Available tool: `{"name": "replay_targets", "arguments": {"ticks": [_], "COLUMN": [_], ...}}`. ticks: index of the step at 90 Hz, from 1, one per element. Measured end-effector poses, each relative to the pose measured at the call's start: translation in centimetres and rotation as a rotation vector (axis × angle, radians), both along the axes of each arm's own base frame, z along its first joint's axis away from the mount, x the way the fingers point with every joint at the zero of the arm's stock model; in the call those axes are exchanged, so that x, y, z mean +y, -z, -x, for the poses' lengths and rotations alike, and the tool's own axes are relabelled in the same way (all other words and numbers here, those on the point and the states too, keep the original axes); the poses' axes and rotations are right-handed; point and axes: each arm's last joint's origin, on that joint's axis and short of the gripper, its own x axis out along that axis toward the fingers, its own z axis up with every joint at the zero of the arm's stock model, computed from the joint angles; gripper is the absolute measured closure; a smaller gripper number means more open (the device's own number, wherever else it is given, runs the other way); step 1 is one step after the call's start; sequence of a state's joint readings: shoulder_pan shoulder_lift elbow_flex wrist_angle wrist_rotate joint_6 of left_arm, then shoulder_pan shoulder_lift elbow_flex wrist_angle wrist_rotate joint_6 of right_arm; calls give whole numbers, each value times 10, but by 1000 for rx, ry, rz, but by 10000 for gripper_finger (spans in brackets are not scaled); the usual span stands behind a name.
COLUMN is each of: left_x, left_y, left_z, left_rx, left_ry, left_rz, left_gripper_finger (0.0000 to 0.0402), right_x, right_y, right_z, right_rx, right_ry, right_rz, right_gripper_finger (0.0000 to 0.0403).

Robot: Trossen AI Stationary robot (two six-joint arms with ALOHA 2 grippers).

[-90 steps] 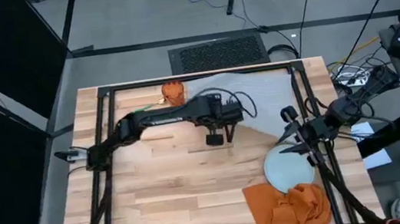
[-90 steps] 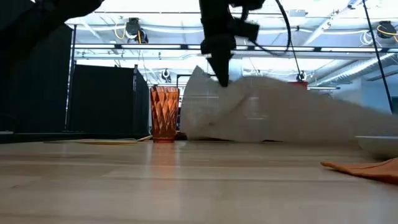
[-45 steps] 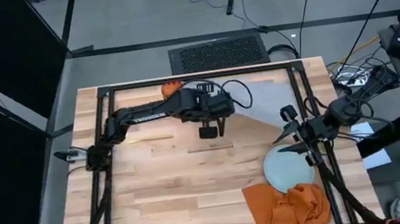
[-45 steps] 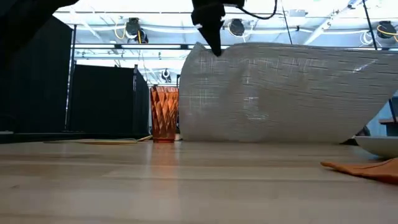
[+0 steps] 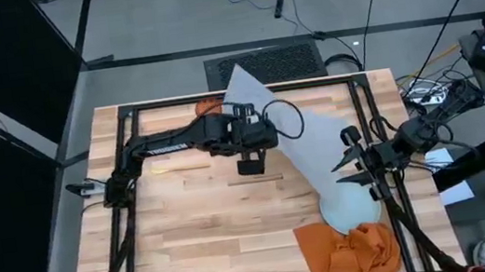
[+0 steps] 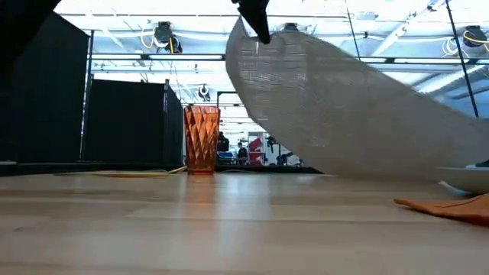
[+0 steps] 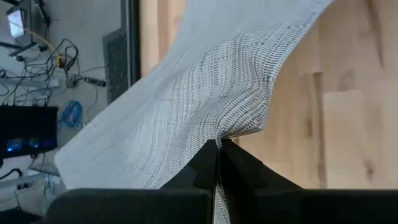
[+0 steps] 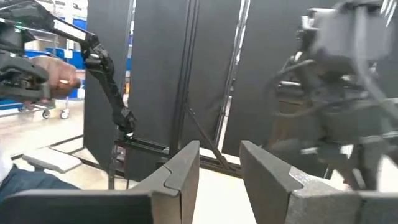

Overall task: Set table place
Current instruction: Put the gray table mat on the center of the table

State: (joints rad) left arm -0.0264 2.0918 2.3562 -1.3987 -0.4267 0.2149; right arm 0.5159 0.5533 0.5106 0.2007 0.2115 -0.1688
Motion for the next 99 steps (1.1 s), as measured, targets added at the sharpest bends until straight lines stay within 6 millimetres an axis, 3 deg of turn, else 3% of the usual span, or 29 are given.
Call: {"name": "replay_targets", "arguments": {"ticks": [31,54,65,90,99], "left_x": [-35,-64,-72,-69,-66], "left_y": [5,5,-7,-59,-64], "left_z": [16,21,30,75,84], "left_rx": [112,77,11,-214,-235], "left_ry": [-29,-38,-75,-184,-201], "left_rz": [30,11,-20,-57,-61], "left_gripper_finger": [402,402,402,402,402], "right_x": [0,-1,-1,-1,-1], "right_y": [-1,-1,-1,-1,-2], "right_z": [1,1,1,1,1], "right_rx": [-8,-10,-9,-11,-17], "right_ry": [2,2,0,-1,-1], "right_rz": [-2,-3,-8,-7,-6], "right_gripper_finger": [300,300,300,300,300]}}
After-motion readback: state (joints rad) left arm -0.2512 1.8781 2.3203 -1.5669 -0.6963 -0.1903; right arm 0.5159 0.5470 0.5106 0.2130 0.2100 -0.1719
